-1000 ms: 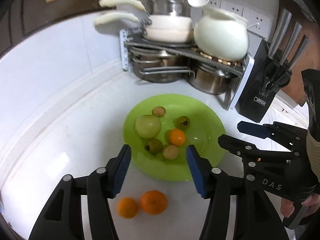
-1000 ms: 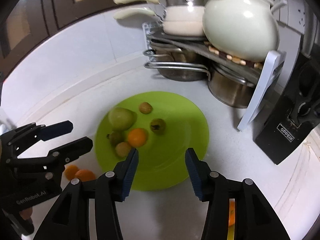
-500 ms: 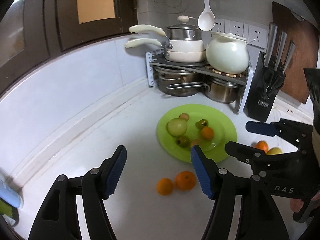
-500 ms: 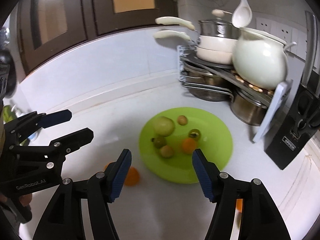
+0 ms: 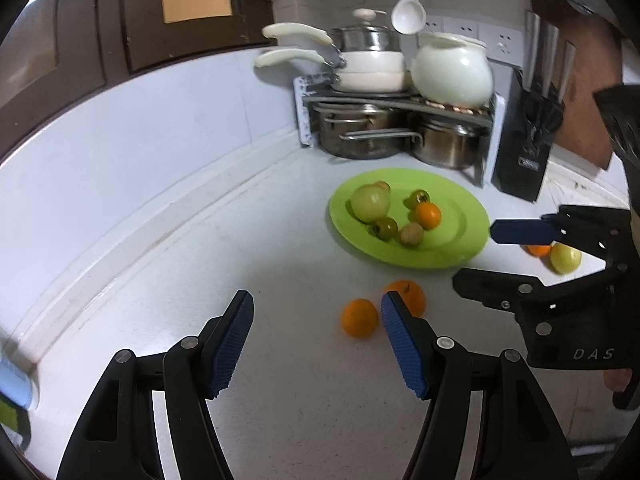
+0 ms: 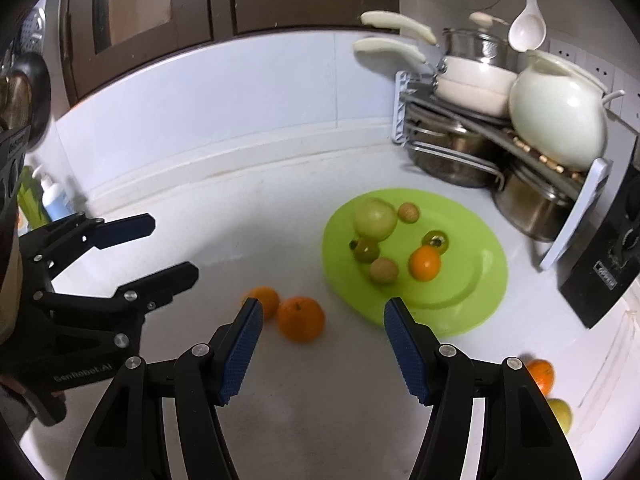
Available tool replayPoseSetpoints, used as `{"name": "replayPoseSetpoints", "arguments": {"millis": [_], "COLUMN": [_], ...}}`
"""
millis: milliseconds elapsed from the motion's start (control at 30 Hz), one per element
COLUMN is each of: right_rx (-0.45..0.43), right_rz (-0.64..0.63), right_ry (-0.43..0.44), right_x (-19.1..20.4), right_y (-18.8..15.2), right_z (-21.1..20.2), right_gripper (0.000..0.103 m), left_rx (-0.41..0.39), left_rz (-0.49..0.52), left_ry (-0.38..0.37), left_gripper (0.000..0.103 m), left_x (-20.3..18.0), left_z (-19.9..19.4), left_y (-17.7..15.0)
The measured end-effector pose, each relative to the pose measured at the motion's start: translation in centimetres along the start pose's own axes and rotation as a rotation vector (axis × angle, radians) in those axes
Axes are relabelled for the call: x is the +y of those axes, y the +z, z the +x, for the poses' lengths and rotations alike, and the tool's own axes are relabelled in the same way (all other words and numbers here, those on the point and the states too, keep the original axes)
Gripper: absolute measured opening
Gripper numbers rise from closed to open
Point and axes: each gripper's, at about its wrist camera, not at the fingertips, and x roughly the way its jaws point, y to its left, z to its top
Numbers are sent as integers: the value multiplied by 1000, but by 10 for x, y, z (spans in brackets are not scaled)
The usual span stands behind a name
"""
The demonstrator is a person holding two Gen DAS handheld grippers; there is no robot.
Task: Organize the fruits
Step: 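Withdraw both open tools from the plate toward the loose oranges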
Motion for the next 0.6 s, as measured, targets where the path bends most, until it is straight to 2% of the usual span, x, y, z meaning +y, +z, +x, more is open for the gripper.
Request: {"name": "replayPoseSetpoints", "arguments": {"millis": [333,600], "right_rx": [70,111], "right_rz": [-25,-33], "right_ry": [0,10], "right_x": [8,7], "right_y": [-14,-17], "right_z": [27,42], "right_gripper": [64,64], "left_rx": [21,53], "left_rz": [95,123], "left_ry": [-85,-148], "left_gripper": [58,50], "left_x": [-5,-13], "left_z": [28,53], "left_y": [-21,-24]}}
